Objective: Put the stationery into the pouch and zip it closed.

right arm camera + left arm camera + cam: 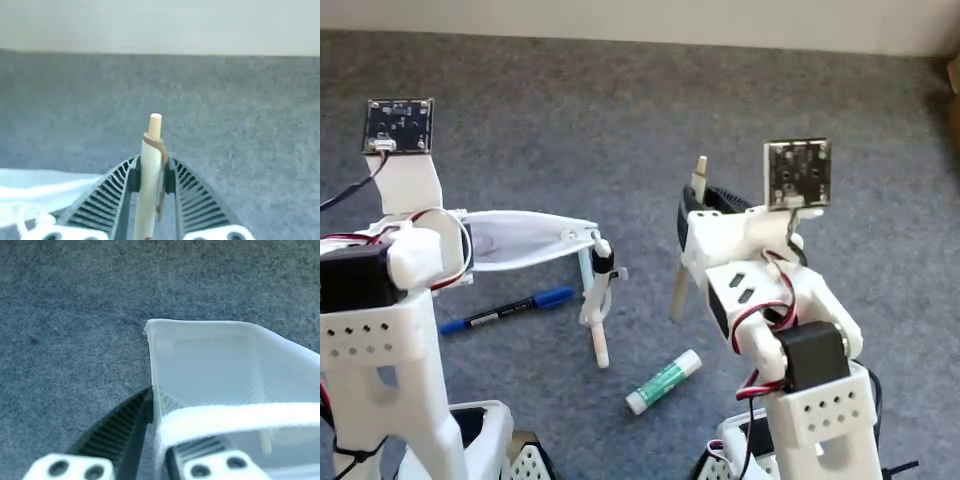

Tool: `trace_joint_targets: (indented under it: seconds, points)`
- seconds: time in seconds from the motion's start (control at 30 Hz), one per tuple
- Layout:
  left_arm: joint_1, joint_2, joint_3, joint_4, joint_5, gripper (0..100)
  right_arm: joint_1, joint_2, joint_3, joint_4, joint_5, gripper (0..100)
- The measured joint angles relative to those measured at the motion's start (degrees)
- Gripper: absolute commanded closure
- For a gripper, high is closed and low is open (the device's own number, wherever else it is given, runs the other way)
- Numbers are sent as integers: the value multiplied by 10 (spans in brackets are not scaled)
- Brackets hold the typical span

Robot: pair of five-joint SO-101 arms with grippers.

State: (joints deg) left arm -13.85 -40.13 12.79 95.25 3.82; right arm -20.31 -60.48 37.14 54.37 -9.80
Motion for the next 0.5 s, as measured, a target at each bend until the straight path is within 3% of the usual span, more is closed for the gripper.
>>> trace_joint_targets:
  seconds: [0.33, 0.5]
  points:
    - [1, 1, -12, 18, 0, 995, 0, -33, 0, -8, -42, 994]
    - [1, 1, -12, 18, 0, 995, -18, -55, 0, -72, -42, 994]
